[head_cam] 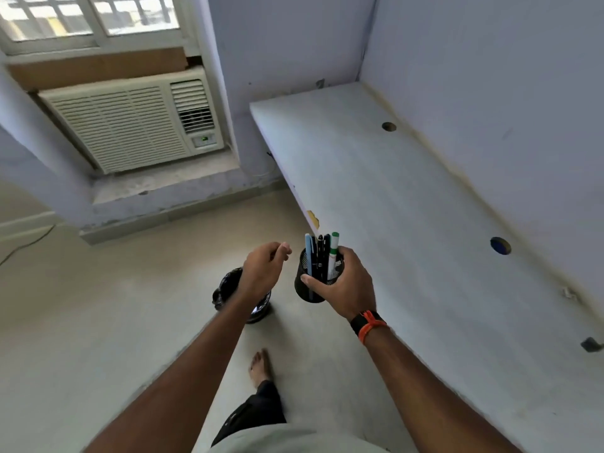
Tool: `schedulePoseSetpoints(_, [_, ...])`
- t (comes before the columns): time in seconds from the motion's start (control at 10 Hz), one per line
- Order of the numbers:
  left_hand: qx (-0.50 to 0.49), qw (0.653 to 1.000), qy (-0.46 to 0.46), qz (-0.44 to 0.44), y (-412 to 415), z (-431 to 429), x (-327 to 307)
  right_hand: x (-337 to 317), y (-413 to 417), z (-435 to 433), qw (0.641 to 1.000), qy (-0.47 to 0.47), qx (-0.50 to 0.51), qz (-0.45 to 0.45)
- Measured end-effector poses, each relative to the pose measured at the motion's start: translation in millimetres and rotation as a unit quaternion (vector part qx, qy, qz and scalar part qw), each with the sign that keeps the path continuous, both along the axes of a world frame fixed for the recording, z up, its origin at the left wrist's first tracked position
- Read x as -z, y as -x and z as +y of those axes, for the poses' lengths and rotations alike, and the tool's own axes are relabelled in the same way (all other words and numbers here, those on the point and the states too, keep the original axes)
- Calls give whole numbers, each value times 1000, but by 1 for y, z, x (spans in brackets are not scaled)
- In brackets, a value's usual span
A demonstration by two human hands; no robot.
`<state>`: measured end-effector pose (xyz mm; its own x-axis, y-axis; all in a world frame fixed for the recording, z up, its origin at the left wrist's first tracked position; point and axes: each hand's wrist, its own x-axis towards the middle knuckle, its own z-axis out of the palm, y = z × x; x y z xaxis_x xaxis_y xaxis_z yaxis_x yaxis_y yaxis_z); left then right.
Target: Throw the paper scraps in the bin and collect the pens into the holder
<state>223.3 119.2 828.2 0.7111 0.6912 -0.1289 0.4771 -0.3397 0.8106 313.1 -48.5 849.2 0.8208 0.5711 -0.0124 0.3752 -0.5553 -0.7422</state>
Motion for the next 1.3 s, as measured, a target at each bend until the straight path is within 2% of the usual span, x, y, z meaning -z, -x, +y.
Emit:
schedulePoseSetpoints(0.2, [99,994,2,52,-68,49,14,10,-50,26,993,7,109,36])
schedulePoseSetpoints(0.5, [166,979,-4,116,-172,89,32,38,-156,42,968,-2,239,77])
schedulePoseSetpoints(0.7, [153,978,-5,141,-244,111,49,66,-271,66,968,23,230,92])
schedulePoseSetpoints(0.9, [141,976,-4,167,-277,130,54,83,-356,98,971,43,216,99])
schedulePoseSetpoints(1.1, [117,980,24,157,-279,127,55,93,-374,126,969,43,213,118])
schedulePoseSetpoints(1.3, [106,983,24,151,-247,133,57,100,-348,120,965,36,215,149])
